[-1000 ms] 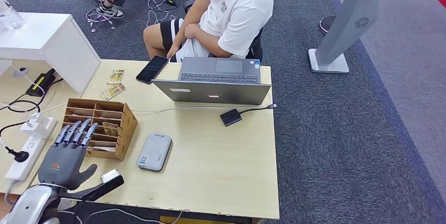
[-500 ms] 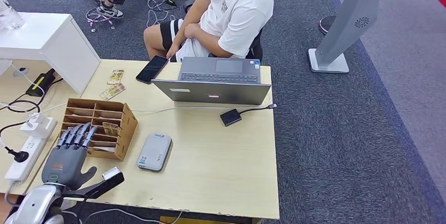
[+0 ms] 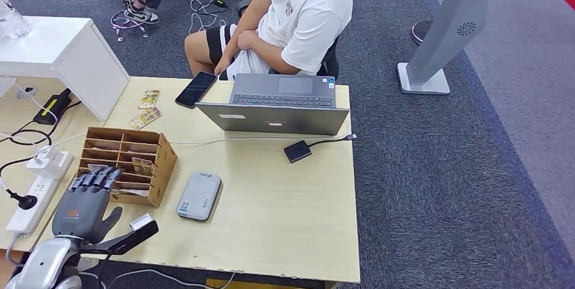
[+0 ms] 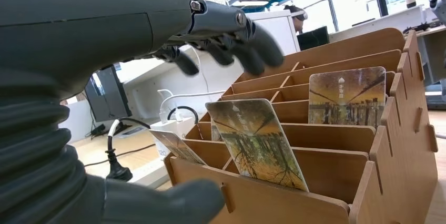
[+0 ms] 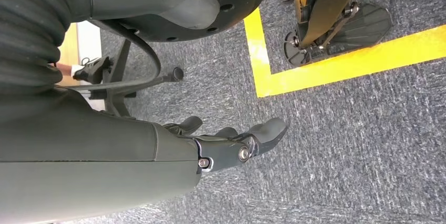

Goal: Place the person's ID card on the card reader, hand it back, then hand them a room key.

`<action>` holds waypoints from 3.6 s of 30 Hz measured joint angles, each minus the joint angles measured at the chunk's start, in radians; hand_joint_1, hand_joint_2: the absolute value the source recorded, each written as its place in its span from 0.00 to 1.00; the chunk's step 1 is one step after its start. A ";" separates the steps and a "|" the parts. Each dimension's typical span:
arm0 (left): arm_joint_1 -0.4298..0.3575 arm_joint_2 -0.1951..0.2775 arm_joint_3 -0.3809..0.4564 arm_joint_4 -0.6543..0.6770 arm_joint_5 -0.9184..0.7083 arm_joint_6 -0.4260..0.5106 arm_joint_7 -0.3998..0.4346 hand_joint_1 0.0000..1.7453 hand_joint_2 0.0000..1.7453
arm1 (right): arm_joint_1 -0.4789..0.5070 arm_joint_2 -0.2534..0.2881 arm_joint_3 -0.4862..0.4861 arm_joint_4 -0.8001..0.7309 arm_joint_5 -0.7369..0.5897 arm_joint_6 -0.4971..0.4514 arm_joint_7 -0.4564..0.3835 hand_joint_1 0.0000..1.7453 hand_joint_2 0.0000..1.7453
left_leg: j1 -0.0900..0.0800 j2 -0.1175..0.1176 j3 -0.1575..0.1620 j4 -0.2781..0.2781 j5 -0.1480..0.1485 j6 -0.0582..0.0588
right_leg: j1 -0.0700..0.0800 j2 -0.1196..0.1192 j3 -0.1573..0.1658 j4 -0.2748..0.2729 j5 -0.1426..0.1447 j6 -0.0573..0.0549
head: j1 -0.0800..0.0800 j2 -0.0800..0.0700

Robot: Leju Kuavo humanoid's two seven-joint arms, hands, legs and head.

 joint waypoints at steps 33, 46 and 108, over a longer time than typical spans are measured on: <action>0.034 0.002 0.018 -0.154 0.008 0.108 -0.072 1.00 1.00 | 0.002 -0.001 -0.027 0.000 -0.011 0.018 -0.033 0.00 1.00 | 0.000 0.000 0.000 0.000 0.000 0.000 | 0.000 0.000 0.000 0.000 0.000 0.000 | 0.000 0.000; -0.128 0.060 -0.011 -0.361 0.076 0.097 -0.086 1.00 1.00 | 0.001 0.002 -0.044 0.000 0.000 0.014 -0.026 0.00 1.00 | 0.000 -0.002 0.001 0.000 0.002 0.000 | 0.000 -0.002 0.000 0.000 0.001 -0.001 | 0.000 0.000; -0.143 -0.037 0.636 -0.144 1.533 -0.575 -0.420 0.00 1.00 | 0.005 -0.008 -0.069 0.003 0.036 0.046 -0.058 0.00 1.00 | 0.002 0.015 -0.005 -0.001 0.001 -0.003 | 0.002 0.015 -0.008 0.000 0.004 -0.002 | -0.001 0.000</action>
